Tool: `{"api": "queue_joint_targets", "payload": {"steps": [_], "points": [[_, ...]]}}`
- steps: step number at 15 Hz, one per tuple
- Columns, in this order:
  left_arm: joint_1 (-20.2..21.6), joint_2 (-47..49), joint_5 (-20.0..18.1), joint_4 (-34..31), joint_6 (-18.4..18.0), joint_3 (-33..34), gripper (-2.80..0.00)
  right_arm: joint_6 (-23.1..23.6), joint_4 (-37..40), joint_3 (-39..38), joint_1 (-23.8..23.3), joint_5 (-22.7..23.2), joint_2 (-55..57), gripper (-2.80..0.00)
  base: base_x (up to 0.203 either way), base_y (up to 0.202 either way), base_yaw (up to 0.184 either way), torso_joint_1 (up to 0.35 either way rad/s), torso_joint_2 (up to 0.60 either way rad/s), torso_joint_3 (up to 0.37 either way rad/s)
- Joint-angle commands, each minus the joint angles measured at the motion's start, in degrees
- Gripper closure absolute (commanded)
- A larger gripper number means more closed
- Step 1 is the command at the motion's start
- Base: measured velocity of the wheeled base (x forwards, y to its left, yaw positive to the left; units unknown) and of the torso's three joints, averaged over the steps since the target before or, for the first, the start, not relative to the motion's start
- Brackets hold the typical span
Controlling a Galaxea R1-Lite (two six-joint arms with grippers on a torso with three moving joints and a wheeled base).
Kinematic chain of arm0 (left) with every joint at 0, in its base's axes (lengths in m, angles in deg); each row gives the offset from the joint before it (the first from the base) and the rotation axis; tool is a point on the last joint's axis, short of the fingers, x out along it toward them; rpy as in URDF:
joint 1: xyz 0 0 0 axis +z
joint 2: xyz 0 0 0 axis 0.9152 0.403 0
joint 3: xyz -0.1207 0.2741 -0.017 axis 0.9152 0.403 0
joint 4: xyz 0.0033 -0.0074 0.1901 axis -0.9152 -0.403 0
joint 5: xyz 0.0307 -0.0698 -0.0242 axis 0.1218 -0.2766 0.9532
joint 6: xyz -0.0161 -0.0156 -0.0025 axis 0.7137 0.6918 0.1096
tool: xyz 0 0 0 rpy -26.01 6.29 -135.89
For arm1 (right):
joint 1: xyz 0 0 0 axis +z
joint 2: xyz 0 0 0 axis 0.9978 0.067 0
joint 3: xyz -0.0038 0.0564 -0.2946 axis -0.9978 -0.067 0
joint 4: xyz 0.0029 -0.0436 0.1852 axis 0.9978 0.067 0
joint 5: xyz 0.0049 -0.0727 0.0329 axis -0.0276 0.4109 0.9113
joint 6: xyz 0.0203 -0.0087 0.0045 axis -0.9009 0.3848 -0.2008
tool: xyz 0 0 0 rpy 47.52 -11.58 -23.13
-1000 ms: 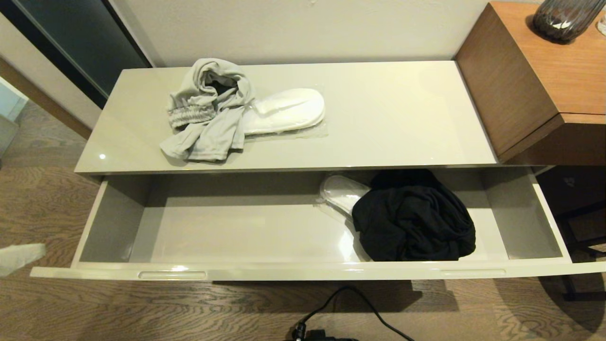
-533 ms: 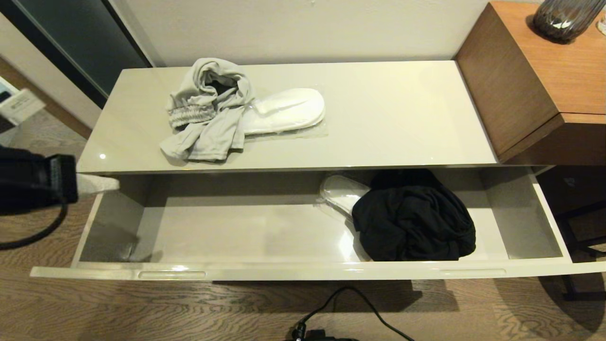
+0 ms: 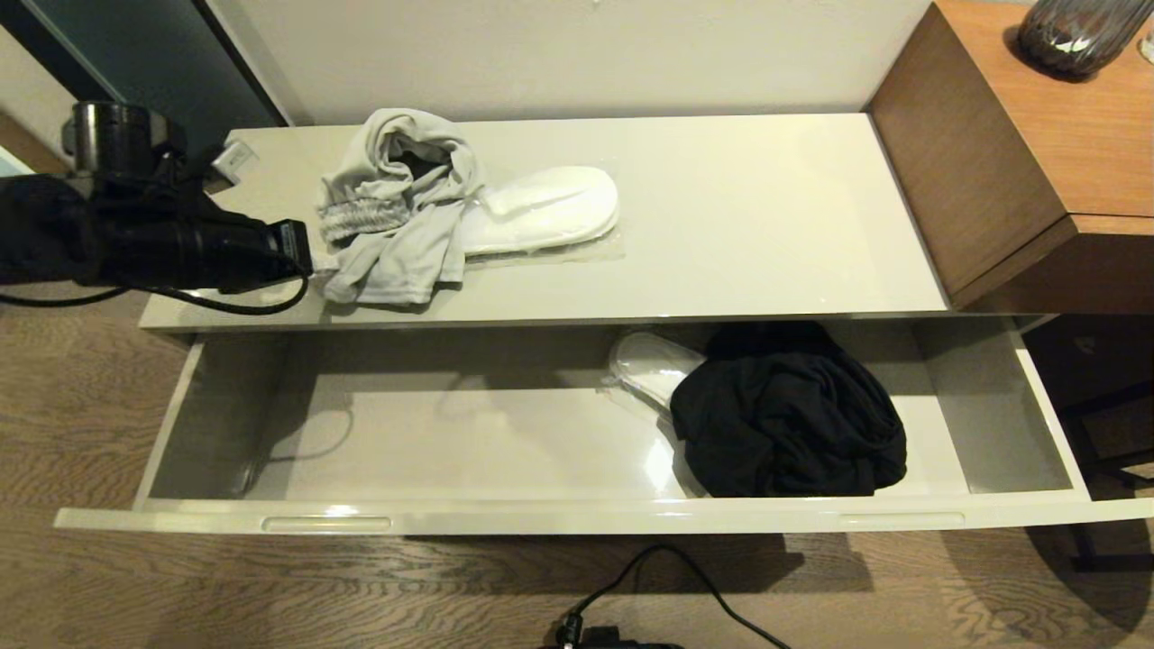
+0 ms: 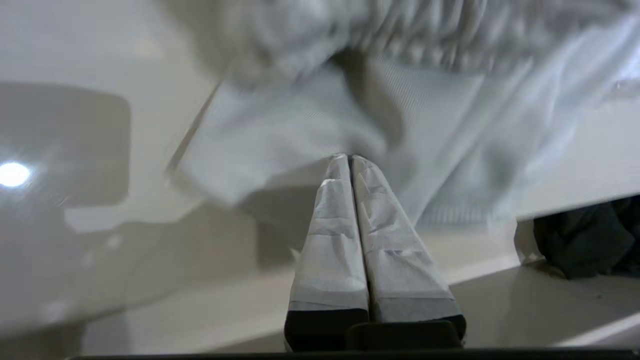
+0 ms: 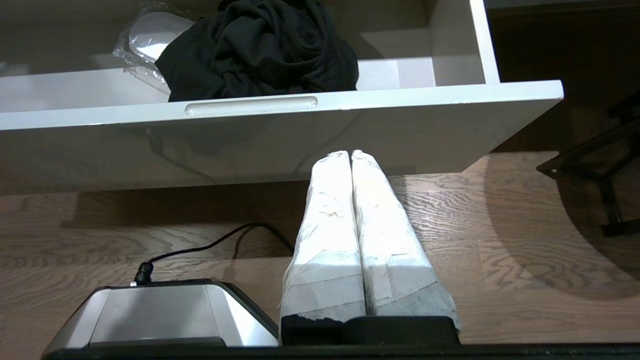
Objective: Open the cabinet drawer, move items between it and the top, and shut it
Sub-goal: Pick up the shorts on the table
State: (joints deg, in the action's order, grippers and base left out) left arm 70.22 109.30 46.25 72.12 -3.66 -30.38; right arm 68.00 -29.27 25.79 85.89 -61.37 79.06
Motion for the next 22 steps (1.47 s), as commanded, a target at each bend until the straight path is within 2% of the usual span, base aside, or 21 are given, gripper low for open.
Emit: {"api": "queue_joint_targets", "payload": {"steps": [1,2,3,7,10,13,19,22], "points": [[-1.3,4.1,-0.2,0.1,0.3,-3.6,0.0,0.0,0.0,-0.2,0.0,0.0,0.1,0.0,0.0,0.0,0.0,0.0,0.0,0.0],[-1.3,3.6,-0.1,0.1,0.3,-3.9,0.0,0.0,0.0,-0.2,0.0,0.0,0.0,0.0,0.0,0.0,0.0,0.0,0.0,0.0],[-1.3,3.4,-0.2,0.1,0.3,-3.9,-2.8,0.0,0.0,-0.2,0.0,0.0,0.0,0.0,0.0,0.0,0.0,0.0,0.0,0.0],[-1.3,2.0,-0.2,0.1,0.3,-4.0,-2.8,0.0,0.0,-0.2,0.0,0.0,0.1,0.0,0.0,0.0,0.0,0.0,0.0,0.0],[-1.5,-1.7,-0.1,0.2,3.5,-3.7,-2.8,0.0,0.0,-0.2,-0.1,0.0,0.1,0.0,0.0,0.0,0.0,0.0,0.0,0.0],[-1.7,-3.4,-0.4,0.1,3.7,-3.3,-2.8,0.0,0.0,-0.2,-0.1,0.0,0.1,0.0,0.0,0.0,0.0,0.0,0.0,0.0],[-4.8,-0.6,-0.8,0.0,2.9,-3.4,-2.8,0.0,0.0,-0.2,-0.1,0.0,0.1,0.0,0.0,0.0,0.0,0.0,0.0,0.0],[-7.2,3.9,-0.3,0.2,0.3,-3.5,-2.8,0.0,0.0,-0.2,-0.1,0.0,0.0,0.0,0.0,0.0,0.0,0.0,0.0,0.0]]}}
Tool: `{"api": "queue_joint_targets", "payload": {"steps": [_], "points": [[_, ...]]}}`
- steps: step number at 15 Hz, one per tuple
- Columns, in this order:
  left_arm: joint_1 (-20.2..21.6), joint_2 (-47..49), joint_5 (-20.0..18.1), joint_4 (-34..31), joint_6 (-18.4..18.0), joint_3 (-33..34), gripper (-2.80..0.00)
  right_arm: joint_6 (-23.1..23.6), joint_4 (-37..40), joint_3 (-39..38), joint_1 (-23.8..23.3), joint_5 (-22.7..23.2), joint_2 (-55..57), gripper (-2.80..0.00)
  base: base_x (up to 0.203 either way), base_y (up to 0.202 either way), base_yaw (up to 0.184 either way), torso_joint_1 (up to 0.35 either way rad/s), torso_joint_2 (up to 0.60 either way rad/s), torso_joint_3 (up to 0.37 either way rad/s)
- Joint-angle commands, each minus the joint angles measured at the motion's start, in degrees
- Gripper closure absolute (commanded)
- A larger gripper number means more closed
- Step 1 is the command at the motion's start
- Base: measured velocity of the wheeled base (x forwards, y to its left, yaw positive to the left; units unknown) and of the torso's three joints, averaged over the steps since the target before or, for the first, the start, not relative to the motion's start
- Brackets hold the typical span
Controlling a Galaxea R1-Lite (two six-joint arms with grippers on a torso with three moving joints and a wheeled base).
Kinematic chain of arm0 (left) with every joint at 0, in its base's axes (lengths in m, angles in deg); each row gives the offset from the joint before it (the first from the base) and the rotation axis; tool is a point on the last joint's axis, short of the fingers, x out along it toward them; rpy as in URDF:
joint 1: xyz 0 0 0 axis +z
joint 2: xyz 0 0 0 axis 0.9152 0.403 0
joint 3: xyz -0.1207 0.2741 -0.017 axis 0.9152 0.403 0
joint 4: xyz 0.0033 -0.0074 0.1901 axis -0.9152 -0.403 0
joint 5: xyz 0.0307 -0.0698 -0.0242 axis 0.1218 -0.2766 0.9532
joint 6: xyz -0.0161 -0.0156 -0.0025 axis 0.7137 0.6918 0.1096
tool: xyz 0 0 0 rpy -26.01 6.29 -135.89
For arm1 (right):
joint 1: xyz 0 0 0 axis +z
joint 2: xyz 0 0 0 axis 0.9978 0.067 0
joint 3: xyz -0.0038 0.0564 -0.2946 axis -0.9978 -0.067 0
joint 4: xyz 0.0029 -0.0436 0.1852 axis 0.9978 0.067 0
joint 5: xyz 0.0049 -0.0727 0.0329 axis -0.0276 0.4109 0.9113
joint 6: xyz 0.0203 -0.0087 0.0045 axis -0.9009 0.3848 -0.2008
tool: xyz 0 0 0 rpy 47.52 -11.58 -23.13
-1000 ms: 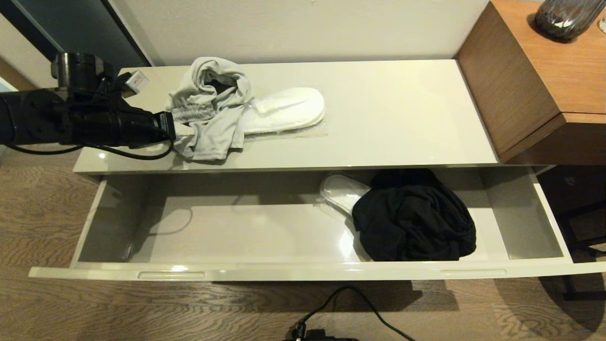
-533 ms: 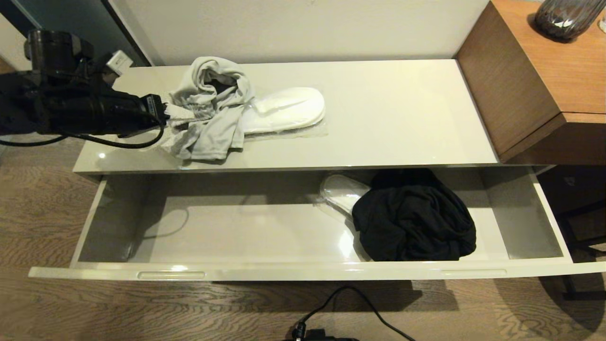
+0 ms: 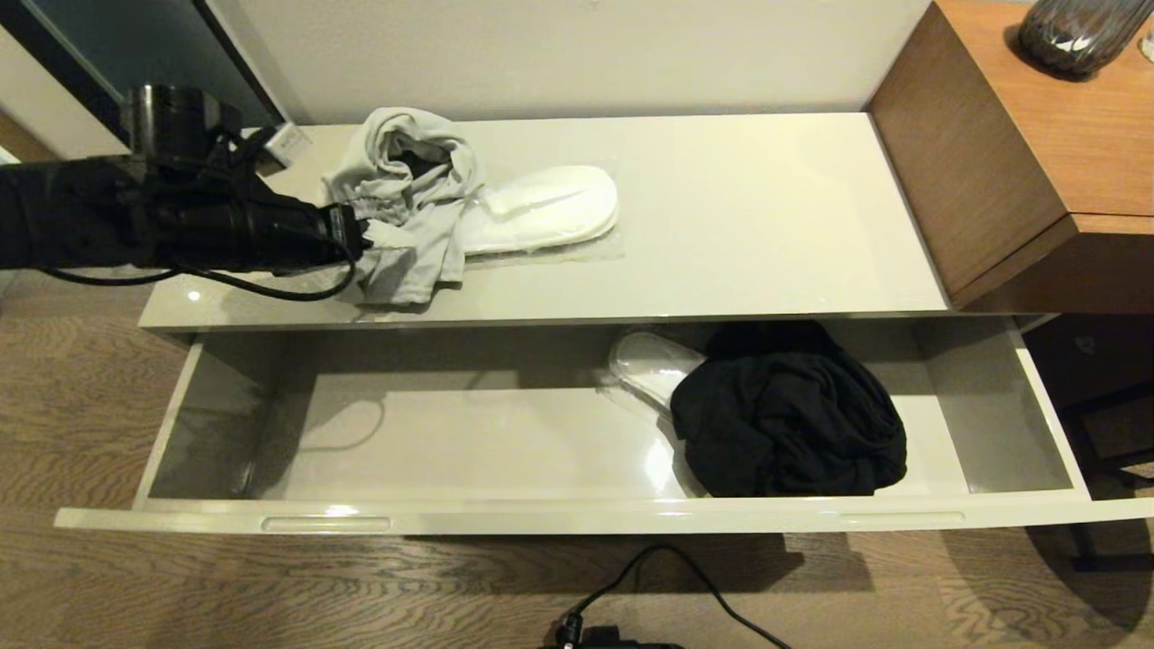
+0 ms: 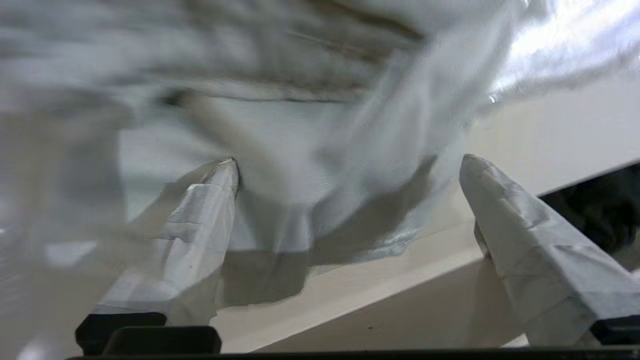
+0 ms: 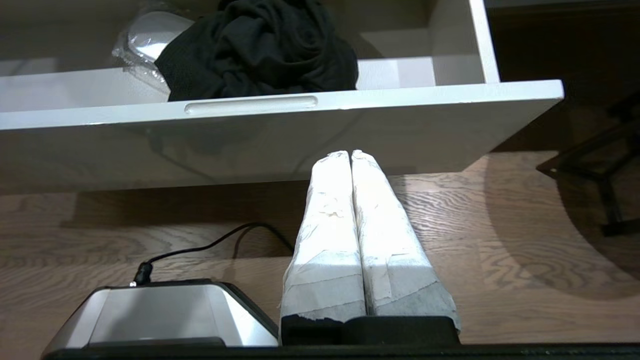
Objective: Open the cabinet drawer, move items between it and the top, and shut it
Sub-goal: Pick up the shorts on the table
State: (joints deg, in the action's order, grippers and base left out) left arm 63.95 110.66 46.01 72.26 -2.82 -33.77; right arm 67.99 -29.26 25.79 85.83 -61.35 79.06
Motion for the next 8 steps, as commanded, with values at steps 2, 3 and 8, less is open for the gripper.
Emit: {"api": "queue_joint_targets", "payload": {"steps": [2,3,8], "points": [[-1.2,3.1,0.1,0.1,-1.0,-0.4,-2.8,0.0,0.0,-0.2,0.1,0.0,0.0,0.0,0.0,0.0,0.0,0.0,0.0,0.0],[-1.5,5.3,0.2,0.3,-1.7,-0.8,-2.8,0.0,0.0,-0.2,0.1,0.0,0.1,0.0,0.0,0.0,0.0,0.0,0.0,0.0],[-2.5,8.1,0.4,0.8,-2.3,-2.4,-2.8,0.0,0.0,-0.2,0.1,0.0,0.1,0.0,0.0,0.0,0.0,0.0,0.0,0.0]]}}
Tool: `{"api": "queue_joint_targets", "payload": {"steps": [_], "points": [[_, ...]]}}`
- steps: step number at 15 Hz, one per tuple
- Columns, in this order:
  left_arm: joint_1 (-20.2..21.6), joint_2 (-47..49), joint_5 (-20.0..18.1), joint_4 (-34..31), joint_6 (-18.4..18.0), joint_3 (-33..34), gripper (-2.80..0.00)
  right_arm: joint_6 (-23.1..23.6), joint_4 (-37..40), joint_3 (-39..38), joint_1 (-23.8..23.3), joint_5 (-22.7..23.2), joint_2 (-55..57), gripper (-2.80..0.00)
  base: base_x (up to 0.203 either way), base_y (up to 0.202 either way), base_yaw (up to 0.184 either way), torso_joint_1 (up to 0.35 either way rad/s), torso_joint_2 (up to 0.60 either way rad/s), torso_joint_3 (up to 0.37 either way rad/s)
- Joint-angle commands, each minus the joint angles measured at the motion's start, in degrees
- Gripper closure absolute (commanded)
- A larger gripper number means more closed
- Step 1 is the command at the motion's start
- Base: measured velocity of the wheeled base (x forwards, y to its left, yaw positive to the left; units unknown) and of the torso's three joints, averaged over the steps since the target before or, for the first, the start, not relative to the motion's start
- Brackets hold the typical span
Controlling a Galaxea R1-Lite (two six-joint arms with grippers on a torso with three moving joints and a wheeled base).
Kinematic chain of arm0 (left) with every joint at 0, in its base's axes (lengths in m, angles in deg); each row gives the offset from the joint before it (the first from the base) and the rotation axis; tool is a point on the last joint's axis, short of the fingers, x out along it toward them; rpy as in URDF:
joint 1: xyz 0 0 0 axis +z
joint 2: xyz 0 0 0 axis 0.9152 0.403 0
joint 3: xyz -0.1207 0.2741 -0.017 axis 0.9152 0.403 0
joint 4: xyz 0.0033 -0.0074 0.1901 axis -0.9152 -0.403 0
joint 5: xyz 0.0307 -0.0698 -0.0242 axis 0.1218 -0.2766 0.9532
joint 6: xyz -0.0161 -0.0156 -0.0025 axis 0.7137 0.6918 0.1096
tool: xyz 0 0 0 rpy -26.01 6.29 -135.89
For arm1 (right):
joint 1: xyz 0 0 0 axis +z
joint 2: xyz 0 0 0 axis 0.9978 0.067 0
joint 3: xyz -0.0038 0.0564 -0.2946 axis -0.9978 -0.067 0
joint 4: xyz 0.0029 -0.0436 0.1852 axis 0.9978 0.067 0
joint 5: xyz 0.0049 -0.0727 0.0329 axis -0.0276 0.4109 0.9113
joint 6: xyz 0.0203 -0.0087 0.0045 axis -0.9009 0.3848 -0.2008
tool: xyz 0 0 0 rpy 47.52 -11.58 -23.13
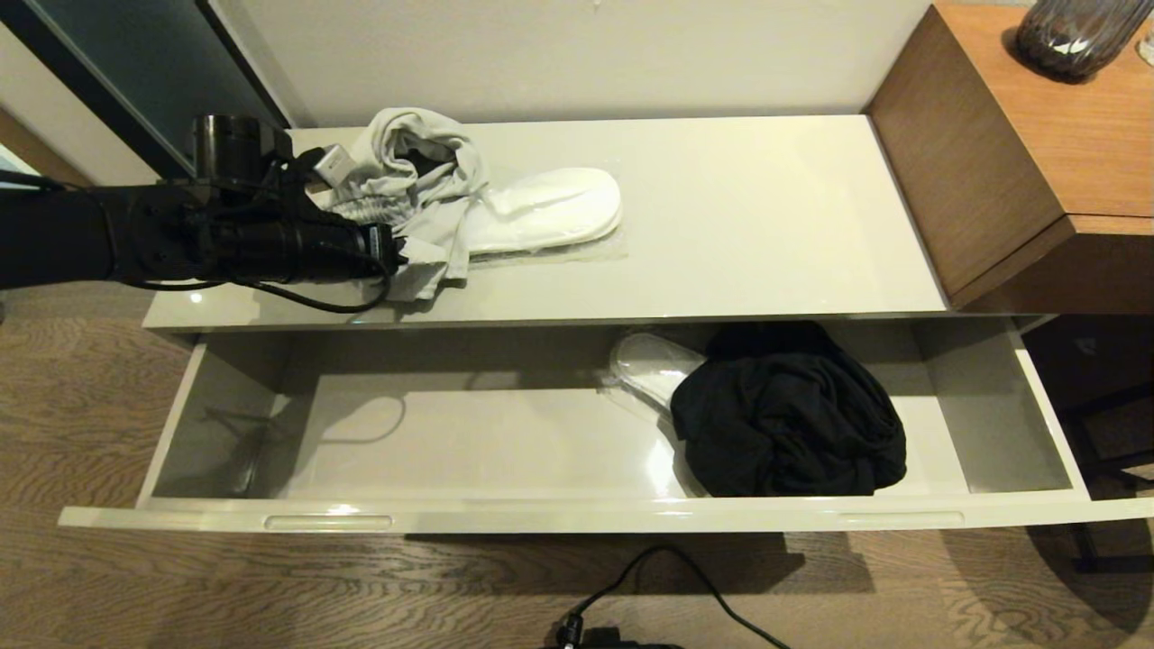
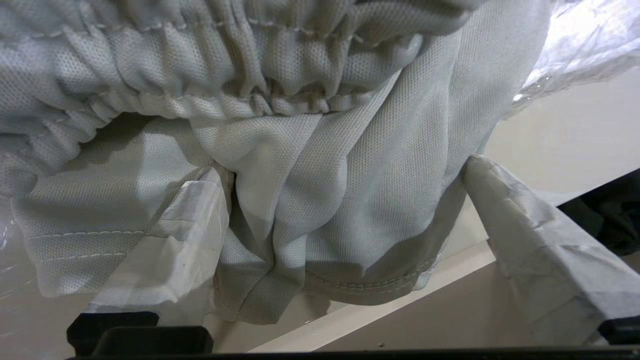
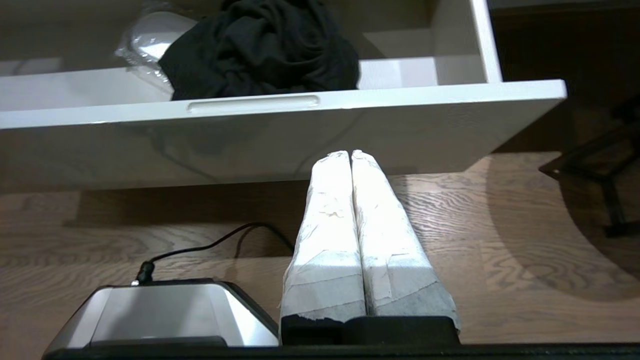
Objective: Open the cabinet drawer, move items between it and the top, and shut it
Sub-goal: Pick up the shorts on the table
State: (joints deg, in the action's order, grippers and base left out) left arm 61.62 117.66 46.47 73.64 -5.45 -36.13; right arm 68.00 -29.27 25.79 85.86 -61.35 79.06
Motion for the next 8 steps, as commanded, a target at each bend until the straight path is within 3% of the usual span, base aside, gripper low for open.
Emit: {"api": "queue_joint_targets", "payload": {"steps": [1,2,3,8], "points": [[-0.1,1.1,-0.1,-0.6,0.4,-0.1,-2.8,0.0,0.0,-0.2,0.0,0.0,0.1,0.0,0.0,0.0,0.0,0.0,0.0,0.0],[-0.1,0.9,-0.1,-0.6,0.4,-0.2,-2.8,0.0,0.0,-0.2,0.0,0.0,0.1,0.0,0.0,0.0,0.0,0.0,0.0,0.0],[-0.1,0.9,0.0,-0.6,0.4,-0.2,0.0,0.0,0.0,-0.2,0.0,0.0,0.1,0.0,0.0,0.0,0.0,0.0,0.0,0.0],[-0.2,1.3,2.5,-0.6,0.0,-2.2,0.0,0.0,0.0,-0.2,-0.1,0.0,0.1,0.0,0.0,0.0,0.0,0.0,0.0,0.0]]}}
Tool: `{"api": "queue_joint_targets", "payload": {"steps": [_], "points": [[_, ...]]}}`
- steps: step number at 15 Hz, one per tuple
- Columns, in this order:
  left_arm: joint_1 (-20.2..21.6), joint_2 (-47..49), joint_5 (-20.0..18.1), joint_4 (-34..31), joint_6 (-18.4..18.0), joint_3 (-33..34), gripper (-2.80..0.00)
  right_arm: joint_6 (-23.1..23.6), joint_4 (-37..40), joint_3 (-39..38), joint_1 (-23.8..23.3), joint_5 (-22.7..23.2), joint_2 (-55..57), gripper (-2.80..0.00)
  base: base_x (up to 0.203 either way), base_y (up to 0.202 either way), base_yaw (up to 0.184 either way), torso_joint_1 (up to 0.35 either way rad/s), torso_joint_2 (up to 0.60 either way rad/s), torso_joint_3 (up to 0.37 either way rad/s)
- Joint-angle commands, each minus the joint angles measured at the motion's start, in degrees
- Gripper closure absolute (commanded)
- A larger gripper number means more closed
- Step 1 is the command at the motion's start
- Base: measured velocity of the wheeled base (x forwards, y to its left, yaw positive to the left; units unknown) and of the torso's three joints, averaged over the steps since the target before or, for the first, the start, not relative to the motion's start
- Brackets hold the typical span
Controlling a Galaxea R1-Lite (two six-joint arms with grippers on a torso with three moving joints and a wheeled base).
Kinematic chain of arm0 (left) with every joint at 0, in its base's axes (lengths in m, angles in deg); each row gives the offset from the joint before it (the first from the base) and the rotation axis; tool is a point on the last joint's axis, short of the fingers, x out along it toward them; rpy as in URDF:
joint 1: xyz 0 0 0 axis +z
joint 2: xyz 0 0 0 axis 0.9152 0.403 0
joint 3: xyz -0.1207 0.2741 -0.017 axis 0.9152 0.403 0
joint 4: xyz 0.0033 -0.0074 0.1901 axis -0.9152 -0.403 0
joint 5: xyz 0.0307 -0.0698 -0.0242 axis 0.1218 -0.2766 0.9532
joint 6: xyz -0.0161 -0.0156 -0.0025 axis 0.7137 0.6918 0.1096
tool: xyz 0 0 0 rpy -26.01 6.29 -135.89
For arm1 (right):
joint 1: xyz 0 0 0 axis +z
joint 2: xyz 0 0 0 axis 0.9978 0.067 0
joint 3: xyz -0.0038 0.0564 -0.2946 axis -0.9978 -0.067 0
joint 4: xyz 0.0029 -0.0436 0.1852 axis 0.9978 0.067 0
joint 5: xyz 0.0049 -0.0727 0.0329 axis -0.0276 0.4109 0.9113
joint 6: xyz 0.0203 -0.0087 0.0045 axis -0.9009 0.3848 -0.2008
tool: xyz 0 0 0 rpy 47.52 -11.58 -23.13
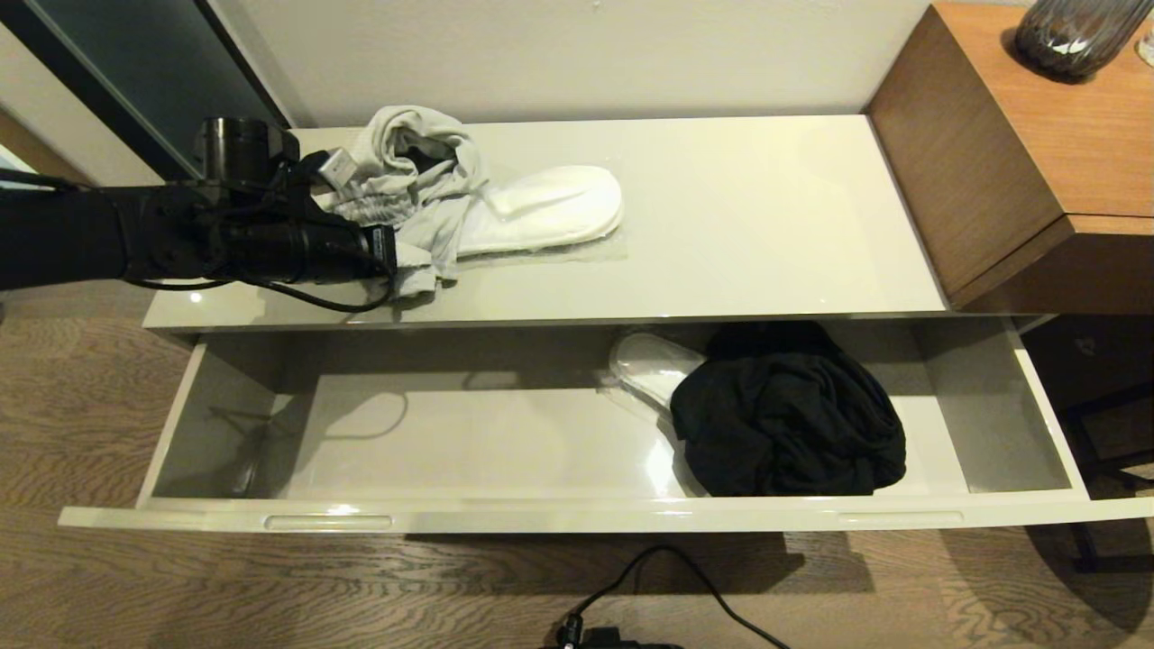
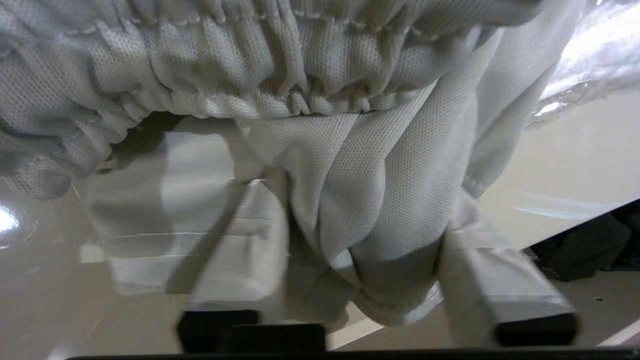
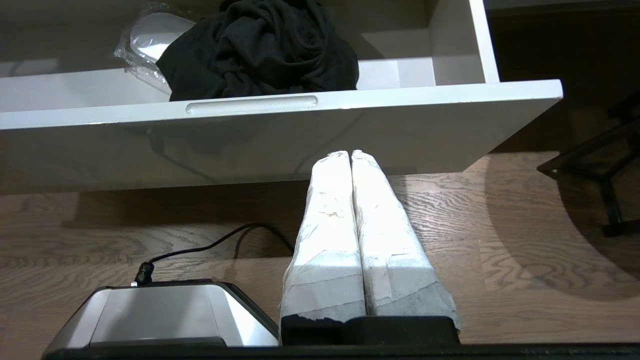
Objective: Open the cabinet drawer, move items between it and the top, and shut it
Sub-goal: Pick up the shorts on the table
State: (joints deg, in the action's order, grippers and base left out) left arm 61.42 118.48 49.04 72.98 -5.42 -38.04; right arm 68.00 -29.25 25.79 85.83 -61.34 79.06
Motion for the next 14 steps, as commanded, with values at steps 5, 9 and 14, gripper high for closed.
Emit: {"api": "queue_joint_targets", "payload": {"steps": [5,9,14], "points": [[-0.3,-2.6,-0.3,0.0,0.5,-0.6,0.0,0.0,0.0,-0.2,0.1,0.0,0.1,0.0,0.0,0.0,0.0,0.0,0.0,0.0],[-1.0,-4.7,-0.1,-0.3,1.6,0.3,0.0,0.0,0.0,-0.2,0.1,0.0,0.1,0.0,0.0,0.0,0.0,0.0,0.0,0.0],[-4.8,-26.0,1.9,-6.3,4.2,3.0,0.0,0.0,0.0,-0.2,0.1,0.0,0.1,0.0,0.0,0.0,0.0,0.0,0.0,0.0]]}}
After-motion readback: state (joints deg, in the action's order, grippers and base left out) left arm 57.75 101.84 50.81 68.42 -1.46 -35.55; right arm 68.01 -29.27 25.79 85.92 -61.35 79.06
